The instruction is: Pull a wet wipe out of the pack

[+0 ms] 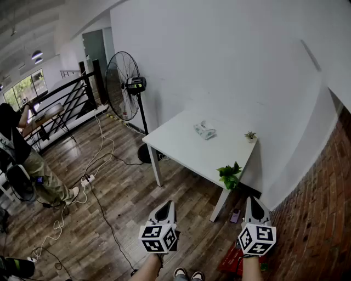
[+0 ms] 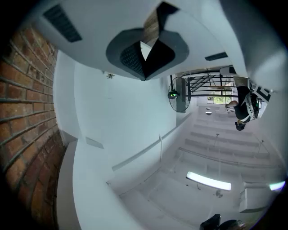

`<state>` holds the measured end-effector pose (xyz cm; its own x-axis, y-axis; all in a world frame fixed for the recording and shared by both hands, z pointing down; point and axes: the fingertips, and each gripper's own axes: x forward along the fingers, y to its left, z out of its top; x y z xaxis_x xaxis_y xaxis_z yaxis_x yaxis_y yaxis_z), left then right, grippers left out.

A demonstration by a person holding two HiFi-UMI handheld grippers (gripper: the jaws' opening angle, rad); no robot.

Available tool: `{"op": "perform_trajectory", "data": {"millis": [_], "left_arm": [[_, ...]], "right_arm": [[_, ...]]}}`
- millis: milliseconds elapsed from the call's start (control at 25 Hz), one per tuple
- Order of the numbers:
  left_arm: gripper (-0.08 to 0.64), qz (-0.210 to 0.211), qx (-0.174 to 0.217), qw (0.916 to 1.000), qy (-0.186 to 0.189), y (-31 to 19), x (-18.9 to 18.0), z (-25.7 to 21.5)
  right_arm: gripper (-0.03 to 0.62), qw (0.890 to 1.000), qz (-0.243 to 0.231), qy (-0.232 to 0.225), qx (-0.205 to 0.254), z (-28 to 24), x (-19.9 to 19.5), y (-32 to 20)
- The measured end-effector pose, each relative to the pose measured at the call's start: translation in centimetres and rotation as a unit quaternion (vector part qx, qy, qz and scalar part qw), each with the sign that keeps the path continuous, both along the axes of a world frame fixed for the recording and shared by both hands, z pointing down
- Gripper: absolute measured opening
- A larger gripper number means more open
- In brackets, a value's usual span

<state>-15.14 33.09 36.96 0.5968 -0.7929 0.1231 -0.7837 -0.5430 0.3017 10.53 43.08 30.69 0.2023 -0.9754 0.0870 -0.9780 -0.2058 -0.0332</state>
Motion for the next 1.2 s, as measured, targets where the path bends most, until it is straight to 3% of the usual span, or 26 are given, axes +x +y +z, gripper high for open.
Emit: {"op": "perform_trajectory", "data": {"millis": [840, 1200], "left_arm": [[0.011, -0.006, 0.007, 0.9999, -0.011, -0.2, 0.1, -0.3], [0.011, -0.016, 0.009, 0.9998, 0.006, -1.1, -0.5, -0.9]], "right_arm": [[0.002, 1.000, 0.001, -0.023, 0.008, 1.0, 0.7, 0.0], [0.054, 1.000, -0.010, -0.012, 0.006, 0.6, 0.3, -0.6]]}}
